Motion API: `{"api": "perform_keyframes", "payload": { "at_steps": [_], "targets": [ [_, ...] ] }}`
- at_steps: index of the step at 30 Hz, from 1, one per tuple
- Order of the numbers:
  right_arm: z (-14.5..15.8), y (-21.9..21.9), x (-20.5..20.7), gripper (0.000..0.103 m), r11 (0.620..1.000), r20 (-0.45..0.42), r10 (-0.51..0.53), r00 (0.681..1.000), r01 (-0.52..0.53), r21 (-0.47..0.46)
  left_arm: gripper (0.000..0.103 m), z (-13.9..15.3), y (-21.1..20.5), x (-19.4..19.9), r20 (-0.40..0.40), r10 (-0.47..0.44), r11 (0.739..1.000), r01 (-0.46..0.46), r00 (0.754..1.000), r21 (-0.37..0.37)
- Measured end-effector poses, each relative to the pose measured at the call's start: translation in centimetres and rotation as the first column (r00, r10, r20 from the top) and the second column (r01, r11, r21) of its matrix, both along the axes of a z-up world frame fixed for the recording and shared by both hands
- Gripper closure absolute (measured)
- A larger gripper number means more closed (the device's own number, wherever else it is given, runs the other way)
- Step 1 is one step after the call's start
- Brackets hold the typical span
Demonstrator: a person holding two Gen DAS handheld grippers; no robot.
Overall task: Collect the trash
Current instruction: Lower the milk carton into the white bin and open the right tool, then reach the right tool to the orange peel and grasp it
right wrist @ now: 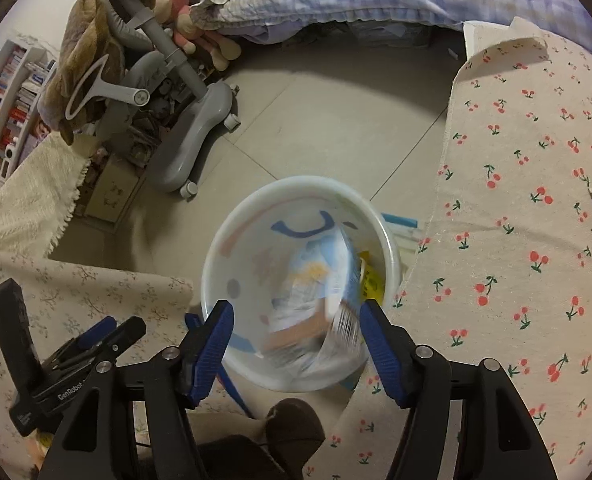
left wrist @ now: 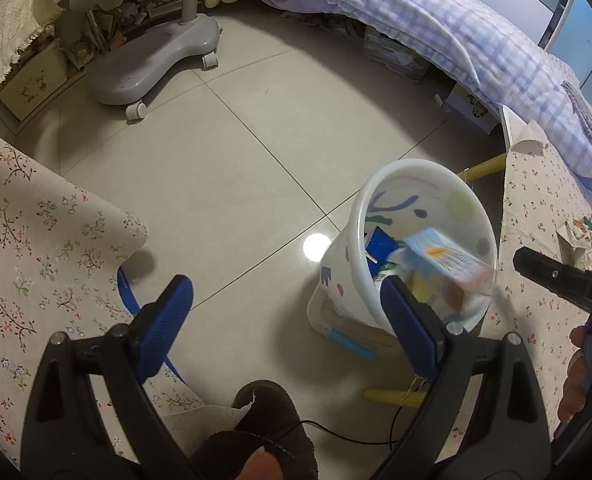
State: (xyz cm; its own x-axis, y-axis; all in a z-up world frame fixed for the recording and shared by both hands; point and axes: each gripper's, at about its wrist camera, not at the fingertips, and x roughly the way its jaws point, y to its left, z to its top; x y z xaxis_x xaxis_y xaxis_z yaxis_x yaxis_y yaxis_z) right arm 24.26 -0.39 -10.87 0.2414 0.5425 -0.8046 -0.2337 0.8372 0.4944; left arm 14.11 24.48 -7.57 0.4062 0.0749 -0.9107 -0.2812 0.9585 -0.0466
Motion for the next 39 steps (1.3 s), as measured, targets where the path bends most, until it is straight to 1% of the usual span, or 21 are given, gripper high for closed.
{"api": "perform_keyframes", "payload": {
  "at_steps": [4, 10, 15, 19, 22, 26, 34, 36, 39],
  "targets": [
    [0.9, -0.6, -0.3, 0.036, 1.000, 0.027, -0.004, 1.000, 0.004, -0.017, 0.009, 0.2, -0.3, -0.1, 0.002, -0.011, 1.000, 0.011, 1.000, -0.002],
    [2.7, -2.7, -1.3, 0.035, 0.997, 0.087, -0.026, 0.996, 0.031, -0.064, 0.009, 0.6, -1.4, -0.2, 0.005, -0.051, 0.998, 0.051, 0.999, -0.039],
    [4.3, -6.2, -2.3, 0.034, 0.990, 0.142, -0.068, 0.988, 0.084, -0.110, 0.009, 0.9, -3.0, 0.1, 0.008, -0.087, 0.995, 0.087, 0.996, -0.052],
    [5.4, -9.9, -2.6, 0.034, 0.978, 0.171, -0.135, 0.976, 0.159, -0.134, 0.009, 0.9, -4.7, 0.7, 0.000, -0.116, 0.990, 0.115, 0.993, -0.082],
    [5.6, -12.4, -2.7, 0.033, 0.968, 0.177, -0.182, 0.967, 0.209, -0.142, 0.009, 1.1, -6.0, 1.1, -0.002, -0.132, 0.987, 0.131, 0.991, -0.095],
    [5.8, -16.4, -2.6, 0.033, 0.948, 0.176, -0.248, 0.953, 0.276, -0.159, 0.009, 1.4, -8.3, 1.9, -0.002, -0.171, 0.981, 0.170, 0.985, -0.088],
    [5.5, -23.5, -2.2, 0.033, 0.897, 0.186, -0.357, 0.915, 0.391, -0.204, 0.009, 1.6, -12.2, 3.9, -0.013, -0.228, 0.970, 0.226, 0.974, -0.088],
    [4.9, -25.4, -1.7, 0.033, 0.882, 0.174, -0.391, 0.904, 0.422, -0.209, 0.009, 1.7, -13.2, 4.6, -0.011, -0.232, 0.968, 0.230, 0.973, -0.095],
    [3.6, -27.8, -0.9, 0.033, 0.861, 0.128, -0.446, 0.886, 0.464, -0.211, 0.009, 1.7, -14.7, 5.6, -0.005, -0.230, 0.966, 0.228, 0.973, -0.124]
  ]
}}
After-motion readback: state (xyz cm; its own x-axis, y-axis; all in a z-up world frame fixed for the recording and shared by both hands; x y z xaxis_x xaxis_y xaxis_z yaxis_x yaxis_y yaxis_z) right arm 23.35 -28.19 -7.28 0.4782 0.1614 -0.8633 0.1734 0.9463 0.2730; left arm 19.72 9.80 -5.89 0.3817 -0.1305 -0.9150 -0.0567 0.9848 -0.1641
